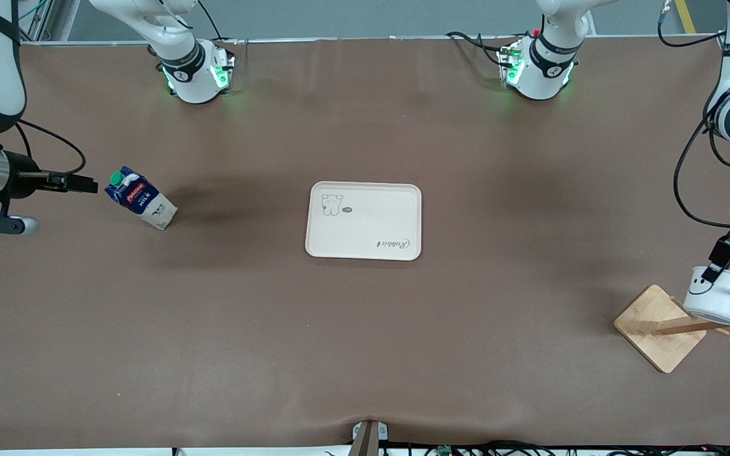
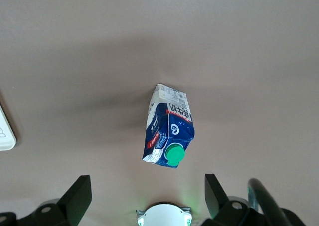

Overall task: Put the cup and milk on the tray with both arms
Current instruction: 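Grasp the carton with the right gripper while the left gripper grasps the mug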

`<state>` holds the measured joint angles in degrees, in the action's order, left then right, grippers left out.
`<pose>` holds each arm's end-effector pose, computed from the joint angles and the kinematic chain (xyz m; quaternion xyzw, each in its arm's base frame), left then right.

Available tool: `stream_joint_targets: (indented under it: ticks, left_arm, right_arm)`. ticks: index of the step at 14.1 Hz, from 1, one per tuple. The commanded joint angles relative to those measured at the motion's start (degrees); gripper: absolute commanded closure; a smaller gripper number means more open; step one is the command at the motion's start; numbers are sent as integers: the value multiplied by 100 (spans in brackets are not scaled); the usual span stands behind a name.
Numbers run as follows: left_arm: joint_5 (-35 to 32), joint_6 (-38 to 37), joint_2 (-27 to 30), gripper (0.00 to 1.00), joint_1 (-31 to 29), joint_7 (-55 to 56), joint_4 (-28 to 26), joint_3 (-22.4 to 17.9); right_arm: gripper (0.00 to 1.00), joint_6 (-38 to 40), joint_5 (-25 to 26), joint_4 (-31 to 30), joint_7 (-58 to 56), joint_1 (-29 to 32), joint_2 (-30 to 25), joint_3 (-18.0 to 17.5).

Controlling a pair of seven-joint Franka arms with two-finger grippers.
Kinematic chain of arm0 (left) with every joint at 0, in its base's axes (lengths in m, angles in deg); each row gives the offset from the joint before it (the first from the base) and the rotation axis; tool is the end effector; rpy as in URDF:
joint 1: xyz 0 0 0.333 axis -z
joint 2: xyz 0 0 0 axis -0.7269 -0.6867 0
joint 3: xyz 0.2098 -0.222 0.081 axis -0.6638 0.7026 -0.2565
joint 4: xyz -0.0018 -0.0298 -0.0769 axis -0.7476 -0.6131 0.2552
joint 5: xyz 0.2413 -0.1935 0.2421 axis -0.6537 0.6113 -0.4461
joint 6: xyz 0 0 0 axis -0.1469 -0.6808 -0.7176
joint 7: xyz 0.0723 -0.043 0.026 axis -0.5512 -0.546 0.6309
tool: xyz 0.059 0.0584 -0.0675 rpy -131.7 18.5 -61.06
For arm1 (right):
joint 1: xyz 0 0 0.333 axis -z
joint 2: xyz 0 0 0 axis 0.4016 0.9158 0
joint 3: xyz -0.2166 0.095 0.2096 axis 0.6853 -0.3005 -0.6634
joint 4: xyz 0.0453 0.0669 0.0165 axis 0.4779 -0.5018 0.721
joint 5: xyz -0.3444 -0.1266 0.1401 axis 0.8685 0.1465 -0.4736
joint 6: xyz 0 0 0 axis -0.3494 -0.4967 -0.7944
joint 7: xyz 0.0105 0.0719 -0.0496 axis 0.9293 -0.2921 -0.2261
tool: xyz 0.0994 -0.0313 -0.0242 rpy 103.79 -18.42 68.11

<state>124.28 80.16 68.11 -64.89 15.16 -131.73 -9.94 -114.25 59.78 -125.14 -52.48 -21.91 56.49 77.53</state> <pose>0.5758 0.1628 0.4100 0.9058 0.2146 0.3129 0.1885 0.5668 -0.0445 0.4987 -0.9857 0.0579 0.1583 0.0078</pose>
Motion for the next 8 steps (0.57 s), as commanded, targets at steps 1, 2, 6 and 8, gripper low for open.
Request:
stream_joint_targets:
  ticks: [1,2,6,8]
  left_arm:
    - [141,88,-70,91,-11,-207,36,-1]
    - [141,88,-70,96,-11,-207,54,-1]
    - [141,88,-27,100,-11,-155,63,68]
    - [149,88,17,100,-20,-119,72,130]
  right_arm:
    - [0,93,-12,102,179,139,82,-68]
    - [0,93,-20,-73,432,140,170,-68]
    - [0,75,-12,-767,2287,78,74,-85]
    - [0,-152,-12,-1276,2298,43,-153,-94]
